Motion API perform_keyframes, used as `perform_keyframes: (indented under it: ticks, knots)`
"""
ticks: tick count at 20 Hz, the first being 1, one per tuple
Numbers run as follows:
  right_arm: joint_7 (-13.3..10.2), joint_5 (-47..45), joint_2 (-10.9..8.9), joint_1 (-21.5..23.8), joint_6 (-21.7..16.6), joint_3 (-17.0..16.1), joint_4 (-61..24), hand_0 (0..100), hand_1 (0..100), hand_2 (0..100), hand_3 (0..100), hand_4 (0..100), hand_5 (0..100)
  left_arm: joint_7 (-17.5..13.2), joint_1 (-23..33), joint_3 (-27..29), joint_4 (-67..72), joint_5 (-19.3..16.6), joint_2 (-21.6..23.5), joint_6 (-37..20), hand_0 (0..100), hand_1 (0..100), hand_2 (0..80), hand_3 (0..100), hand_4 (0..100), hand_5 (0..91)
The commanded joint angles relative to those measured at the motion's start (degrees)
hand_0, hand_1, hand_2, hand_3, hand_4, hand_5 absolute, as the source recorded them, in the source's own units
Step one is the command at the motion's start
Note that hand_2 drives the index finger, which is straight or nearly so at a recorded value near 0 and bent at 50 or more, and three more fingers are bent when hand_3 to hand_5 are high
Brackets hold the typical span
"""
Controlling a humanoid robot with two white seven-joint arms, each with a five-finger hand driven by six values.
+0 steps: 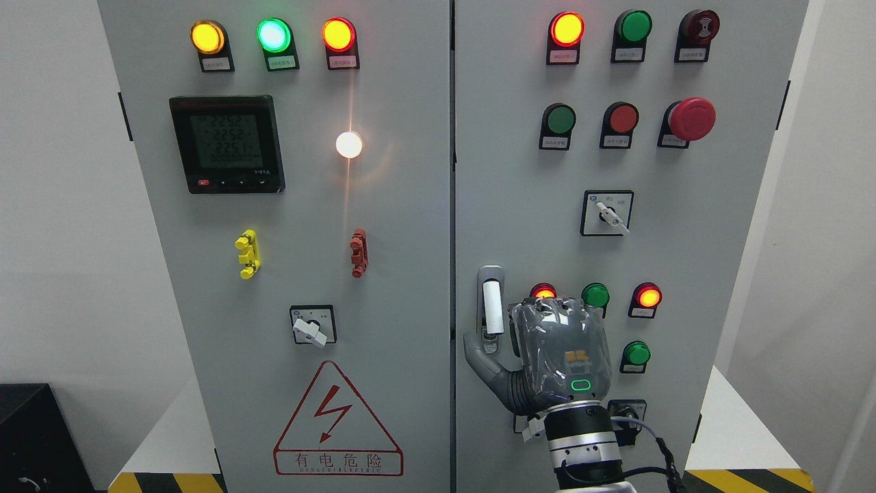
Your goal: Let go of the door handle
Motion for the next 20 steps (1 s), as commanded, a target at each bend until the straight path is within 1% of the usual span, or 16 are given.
perform_keyframes:
  ticks: [1,6,13,20]
  knots:
    - [-0.07,-0.09,0.04,-0.33,0.09,-0.36,0.91,29,32,97,100,100,100,0.02,-1.49,0.0,1.67,-0.01,0.0,0.01,12,56,0.0,0,0,0.0]
    - [-0.16,-0.18,0.04,-0.42,0.35,-0.45,1.27,30,32,96,100,100,100,0.02,-1.49,0.0,1.67,-0.01,0.0,0.01,12,56,0.0,0,0,0.0]
    - [-0.25,-0.27,0.13,-0.33,0.61,-0.45,1.09,35,32,97,100,100,100,0.02,-1.49,0.0,1.67,-0.01,0.0,0.01,12,56,0.0,0,0,0.0]
    - [-0.33,-0.27,0.31,-0.07,0.79,-0.45,0.74,37,35,97,100,100,100,0.02,-1.49,0.0,1.67,-0.01,0.0,0.01,12,56,0.0,0,0,0.0]
